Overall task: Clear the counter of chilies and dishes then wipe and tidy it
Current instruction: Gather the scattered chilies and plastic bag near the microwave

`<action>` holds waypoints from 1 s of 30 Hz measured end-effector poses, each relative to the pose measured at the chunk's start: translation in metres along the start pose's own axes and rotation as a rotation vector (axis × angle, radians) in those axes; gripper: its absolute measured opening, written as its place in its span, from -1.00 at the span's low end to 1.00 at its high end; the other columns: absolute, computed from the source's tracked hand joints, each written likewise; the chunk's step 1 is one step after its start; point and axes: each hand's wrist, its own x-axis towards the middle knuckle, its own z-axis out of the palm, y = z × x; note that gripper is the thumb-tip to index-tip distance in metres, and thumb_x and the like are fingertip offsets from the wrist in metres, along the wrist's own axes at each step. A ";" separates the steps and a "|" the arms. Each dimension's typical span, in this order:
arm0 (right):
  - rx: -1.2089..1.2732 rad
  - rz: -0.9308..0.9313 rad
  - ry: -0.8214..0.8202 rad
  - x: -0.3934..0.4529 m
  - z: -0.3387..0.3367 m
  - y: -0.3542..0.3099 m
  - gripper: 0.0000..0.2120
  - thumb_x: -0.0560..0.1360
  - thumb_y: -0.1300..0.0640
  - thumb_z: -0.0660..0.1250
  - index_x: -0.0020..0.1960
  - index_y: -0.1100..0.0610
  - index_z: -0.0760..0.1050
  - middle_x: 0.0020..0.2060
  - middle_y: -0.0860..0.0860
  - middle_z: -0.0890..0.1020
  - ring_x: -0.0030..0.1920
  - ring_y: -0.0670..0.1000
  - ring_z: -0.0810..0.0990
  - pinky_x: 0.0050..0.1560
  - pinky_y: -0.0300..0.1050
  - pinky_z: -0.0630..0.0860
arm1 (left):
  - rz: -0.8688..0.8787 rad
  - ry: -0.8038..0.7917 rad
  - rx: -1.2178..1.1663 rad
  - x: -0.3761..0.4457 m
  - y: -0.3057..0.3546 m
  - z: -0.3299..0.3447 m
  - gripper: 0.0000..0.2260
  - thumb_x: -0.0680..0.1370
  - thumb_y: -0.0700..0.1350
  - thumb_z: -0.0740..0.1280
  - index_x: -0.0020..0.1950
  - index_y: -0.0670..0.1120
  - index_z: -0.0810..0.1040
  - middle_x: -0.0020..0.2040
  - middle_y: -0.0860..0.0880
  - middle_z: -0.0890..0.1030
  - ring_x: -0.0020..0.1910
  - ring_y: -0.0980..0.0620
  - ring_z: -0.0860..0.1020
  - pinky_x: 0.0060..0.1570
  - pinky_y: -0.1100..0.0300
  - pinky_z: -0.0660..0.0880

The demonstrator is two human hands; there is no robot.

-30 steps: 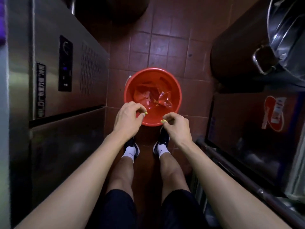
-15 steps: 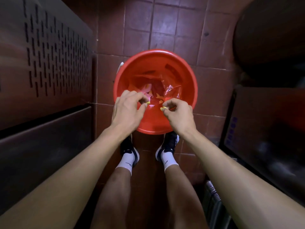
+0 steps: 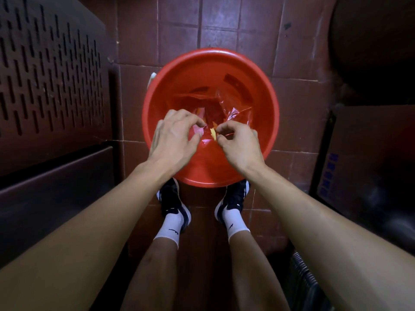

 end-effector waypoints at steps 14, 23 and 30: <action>-0.087 0.006 -0.102 -0.049 -0.030 -0.007 -0.76 0.57 0.11 0.30 0.21 -0.03 0.59 0.19 -0.05 0.65 0.26 0.02 0.52 0.25 -0.18 0.38 | -0.005 -0.088 0.089 -0.037 0.025 -0.035 -0.79 0.57 -0.03 0.34 0.20 0.06 0.56 0.22 0.08 0.57 0.23 -0.02 0.44 0.19 -0.01 0.38; -0.327 -0.145 -0.150 -0.127 -0.096 -0.060 -0.63 0.57 0.09 0.28 0.37 0.01 0.49 0.27 0.08 0.61 0.29 0.16 0.54 0.28 0.04 0.49 | -0.082 -0.182 0.170 -0.107 0.083 -0.117 -0.66 0.60 0.04 0.29 0.37 0.04 0.46 0.33 0.00 0.54 0.32 -0.07 0.45 0.28 -0.06 0.41; -0.607 -0.424 -0.177 -0.208 -0.152 -0.137 -0.61 0.54 0.12 0.25 0.36 0.05 0.48 0.30 0.05 0.57 0.28 0.18 0.53 0.21 0.11 0.50 | -0.157 -0.169 0.213 -0.176 0.148 -0.200 -0.59 0.61 0.10 0.24 0.44 0.05 0.39 0.41 -0.01 0.48 0.38 -0.10 0.42 0.31 -0.10 0.40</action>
